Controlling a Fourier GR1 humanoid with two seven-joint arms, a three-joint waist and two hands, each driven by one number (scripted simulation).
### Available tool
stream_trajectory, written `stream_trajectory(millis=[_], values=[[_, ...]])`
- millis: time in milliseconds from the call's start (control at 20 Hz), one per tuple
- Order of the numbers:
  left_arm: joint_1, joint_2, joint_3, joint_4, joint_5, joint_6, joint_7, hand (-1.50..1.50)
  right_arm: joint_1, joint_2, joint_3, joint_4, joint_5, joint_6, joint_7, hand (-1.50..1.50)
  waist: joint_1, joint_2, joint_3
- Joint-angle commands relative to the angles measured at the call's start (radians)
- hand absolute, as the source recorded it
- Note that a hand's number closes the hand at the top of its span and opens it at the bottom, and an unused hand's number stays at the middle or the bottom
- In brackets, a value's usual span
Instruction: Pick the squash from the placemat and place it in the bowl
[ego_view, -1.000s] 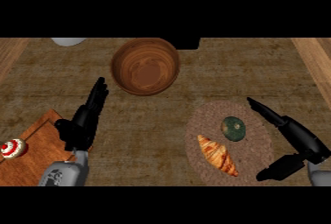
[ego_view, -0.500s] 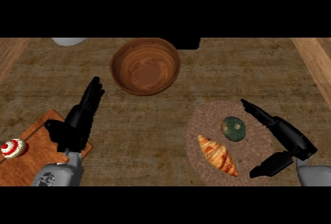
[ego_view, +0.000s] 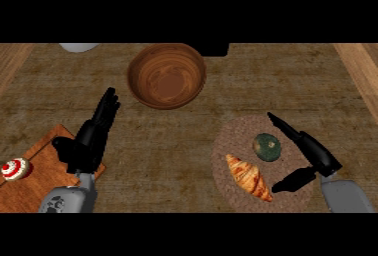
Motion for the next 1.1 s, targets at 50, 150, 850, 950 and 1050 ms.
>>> stream_trajectory(millis=[50, 150, 850, 950, 1050], values=[[0.017, 0.002, -0.002, -0.050, 0.014, -0.023, 0.053, 0.00, -0.078, 0.002, 0.004, 0.109, 0.104, -0.084, -0.005, -1.50, 0.004, 0.000, 0.000], [-0.022, -0.017, 0.006, 0.026, -0.008, -0.006, 0.000, 0.00, -0.016, 0.012, 0.029, 0.146, 0.155, -0.133, -0.085, -1.50, -0.001, 0.000, 0.000], [0.031, -0.037, -0.008, -0.015, -0.028, -0.016, 0.005, 0.00, -0.101, 0.004, 0.113, 0.189, 0.286, -0.107, -0.243, 1.50, -0.001, -0.001, 0.000], [-0.010, -0.031, 0.010, -0.040, -0.033, 0.000, 0.054, 0.00, -0.036, 0.031, 0.131, 0.146, 0.288, -0.107, -0.236, 1.50, -0.002, -0.001, 0.000], [0.000, -0.020, 0.020, -0.079, -0.014, -0.015, 0.094, 0.00, -0.061, 0.032, 0.114, 0.163, 0.271, -0.076, -0.234, 1.50, -0.001, -0.001, 0.000]])
